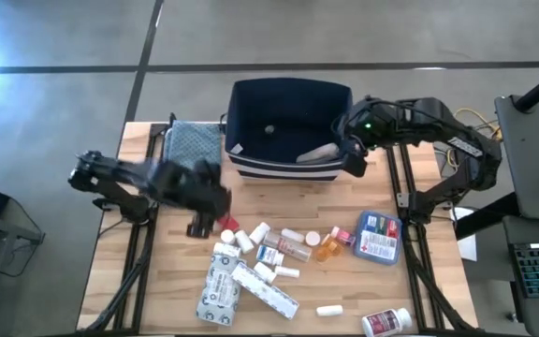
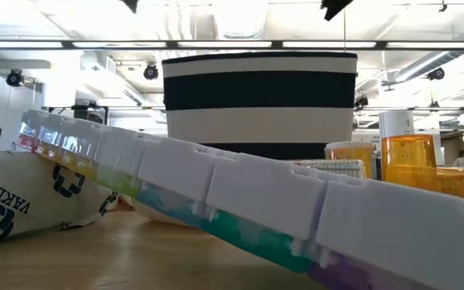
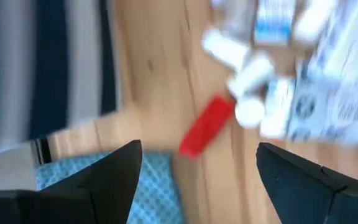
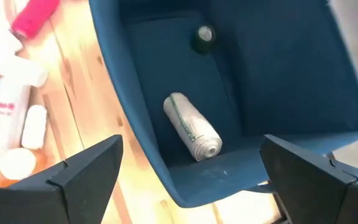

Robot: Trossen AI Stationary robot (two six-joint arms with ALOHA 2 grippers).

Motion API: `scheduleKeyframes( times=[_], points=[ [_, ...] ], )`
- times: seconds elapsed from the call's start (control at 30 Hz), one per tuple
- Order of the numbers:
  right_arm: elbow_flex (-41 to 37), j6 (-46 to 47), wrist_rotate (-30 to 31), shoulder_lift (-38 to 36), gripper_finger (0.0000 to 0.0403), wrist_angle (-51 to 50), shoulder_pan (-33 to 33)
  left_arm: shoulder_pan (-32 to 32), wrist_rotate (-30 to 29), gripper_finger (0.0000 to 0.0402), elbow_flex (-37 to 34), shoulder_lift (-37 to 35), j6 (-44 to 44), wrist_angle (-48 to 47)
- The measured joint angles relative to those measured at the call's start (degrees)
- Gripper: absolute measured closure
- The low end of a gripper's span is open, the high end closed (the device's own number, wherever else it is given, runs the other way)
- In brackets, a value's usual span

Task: Pick & place medical supplies in basket/bin
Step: Put the red bandage into the bin

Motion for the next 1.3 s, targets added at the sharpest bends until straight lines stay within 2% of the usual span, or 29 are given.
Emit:
scheduleKeyframes(
  times=[0.13, 0.27, 0.5, 0.6, 0.73, 0.8, 1.0, 1.1, 1.3],
  points=[
    [-3.4, -0.7, 0.0, 0.0, 0.0037, 1.6, 0.0, -1.1, -1.6, 0.0114, -14.9, 0.1, 2.5, 2.7],
    [-5.7, -0.8, 0.0, 0.0, 0.0037, 1.5, 0.0, -1.2, -2.9, 0.0114, -27.9, -1.9, 7.6, 15.1],
    [-7.7, -0.3, -0.1, 0.0, 0.0037, 1.1, 0.0, 1.4, -2.3, 0.0114, -41.9, -5.5, 12.8, 33.4],
    [-7.8, -0.1, -0.6, 0.0, 0.0037, 1.1, 0.0, 3.4, 1.0, 0.0114, -45.8, -5.7, 16.8, 40.1],
    [-7.5, 1.3, -0.9, 0.0, 0.0037, 1.1, 0.0, 6.8, 1.7, 0.0114, -49.2, -4.6, 19.6, 45.7],
    [-7.5, 1.8, -0.9, 0.0, 0.0037, 1.1, 0.0, 8.8, 2.1, 0.0114, -50.6, -4.2, 19.7, 47.9],
    [-7.5, 2.9, -1.2, 0.0, 0.0037, 1.1, 0.0, 13.4, 8.5, 0.0120, -53.3, -3.9, 21.5, 52.4],
    [-7.5, 3.3, -1.2, 0.0, 0.0037, 1.1, 0.0, 14.2, 9.9, 0.0144, -53.8, -3.9, 21.8, 52.5],
    [-7.5, 3.5, -1.2, 0.0, 0.0037, 1.2, 0.0, 14.2, 10.7, 0.0216, -55.5, -3.9, 21.7, 54.4]
  ],
)
